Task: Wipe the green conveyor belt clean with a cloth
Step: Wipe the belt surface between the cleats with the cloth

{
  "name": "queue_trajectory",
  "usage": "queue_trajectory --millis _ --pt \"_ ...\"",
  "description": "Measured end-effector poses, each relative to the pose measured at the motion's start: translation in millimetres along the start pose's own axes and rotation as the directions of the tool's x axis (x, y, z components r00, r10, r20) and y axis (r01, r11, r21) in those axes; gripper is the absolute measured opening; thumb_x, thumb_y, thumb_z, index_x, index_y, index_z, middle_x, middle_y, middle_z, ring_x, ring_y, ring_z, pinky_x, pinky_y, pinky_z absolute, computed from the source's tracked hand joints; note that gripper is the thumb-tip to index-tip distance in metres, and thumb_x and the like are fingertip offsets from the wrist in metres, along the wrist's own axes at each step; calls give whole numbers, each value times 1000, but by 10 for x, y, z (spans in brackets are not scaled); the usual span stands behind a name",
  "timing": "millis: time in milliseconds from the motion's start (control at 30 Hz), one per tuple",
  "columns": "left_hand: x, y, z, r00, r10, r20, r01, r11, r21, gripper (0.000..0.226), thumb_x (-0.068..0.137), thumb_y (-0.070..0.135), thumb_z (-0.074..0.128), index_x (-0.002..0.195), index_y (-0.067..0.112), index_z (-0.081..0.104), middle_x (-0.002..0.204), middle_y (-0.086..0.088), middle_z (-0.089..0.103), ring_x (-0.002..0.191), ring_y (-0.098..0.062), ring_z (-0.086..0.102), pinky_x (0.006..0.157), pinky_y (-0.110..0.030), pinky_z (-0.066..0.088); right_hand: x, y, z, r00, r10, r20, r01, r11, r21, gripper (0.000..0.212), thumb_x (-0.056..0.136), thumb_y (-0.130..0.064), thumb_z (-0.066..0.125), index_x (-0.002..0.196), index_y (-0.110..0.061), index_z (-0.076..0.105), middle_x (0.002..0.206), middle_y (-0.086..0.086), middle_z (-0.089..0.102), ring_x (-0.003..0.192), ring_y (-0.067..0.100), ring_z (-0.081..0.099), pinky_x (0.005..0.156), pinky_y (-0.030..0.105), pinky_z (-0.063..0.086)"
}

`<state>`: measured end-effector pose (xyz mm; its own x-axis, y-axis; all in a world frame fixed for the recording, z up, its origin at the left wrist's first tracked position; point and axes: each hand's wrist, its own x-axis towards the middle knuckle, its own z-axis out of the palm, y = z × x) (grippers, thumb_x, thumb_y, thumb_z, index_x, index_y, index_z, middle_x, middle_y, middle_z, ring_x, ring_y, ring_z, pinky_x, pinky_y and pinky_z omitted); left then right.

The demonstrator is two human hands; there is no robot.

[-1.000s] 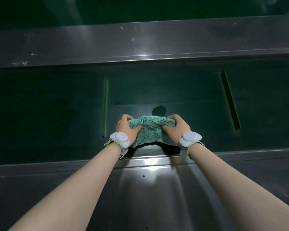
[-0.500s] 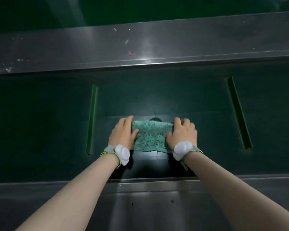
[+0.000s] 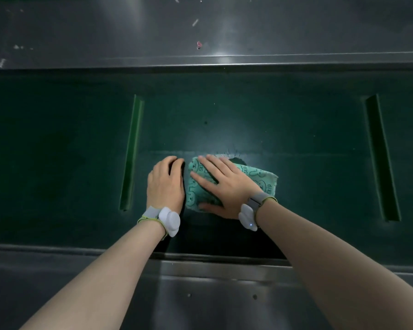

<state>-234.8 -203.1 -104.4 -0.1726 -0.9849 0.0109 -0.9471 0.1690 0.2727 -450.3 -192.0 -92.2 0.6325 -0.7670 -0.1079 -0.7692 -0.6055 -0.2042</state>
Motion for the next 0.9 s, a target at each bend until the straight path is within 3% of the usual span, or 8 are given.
queue_trajectory --millis 167,433,633,733,833,900 --pt "158 -17 80 999 -13 -46 13 1000 -15 38 97 7 52 134 10 58 138 -10 54 123 -34 52 98 -50 44 -35 11 87 999 -14 -43 14 1000 -6 80 97 -72 36 159 -21 34 168 20 10 154 37 11 124 52 11" --pt "404 -37 245 995 -51 -83 53 998 32 40 94 5 55 133 13 60 135 -9 55 116 -34 52 91 -50 43 36 171 185 974 185 -131 -179 982 57 56 107 -41 41 155 -11 41 166 17 21 153 34 21 125 48 18" --pt "371 -70 375 990 -42 -134 51 996 68 42 94 4 55 135 14 60 135 -7 56 116 -32 54 90 -48 42 89 525 57 879 445 -174 -459 887 -54 55 108 -45 33 156 -20 38 166 9 26 142 35 33 109 49 32" --pt "368 -66 403 988 -56 -142 67 995 72 40 95 6 53 134 15 61 134 -6 56 116 -31 55 91 -48 43 165 647 67 796 565 -216 -589 805 -68 55 108 -46 33 156 -20 39 165 8 28 134 33 40 100 47 36" --pt "366 -66 446 987 -69 -148 80 994 71 38 97 8 52 132 16 62 134 -6 57 116 -31 55 91 -48 42 275 573 158 719 647 -256 -667 745 12 52 106 -39 45 153 -17 43 163 10 31 121 34 45 90 47 41" --pt "375 -58 476 985 -81 -150 92 993 70 38 95 8 55 131 17 64 134 -7 57 117 -31 55 90 -49 42 363 422 226 740 605 -294 -616 785 62 54 100 -29 57 151 -14 47 161 14 35 118 36 47 88 47 43"
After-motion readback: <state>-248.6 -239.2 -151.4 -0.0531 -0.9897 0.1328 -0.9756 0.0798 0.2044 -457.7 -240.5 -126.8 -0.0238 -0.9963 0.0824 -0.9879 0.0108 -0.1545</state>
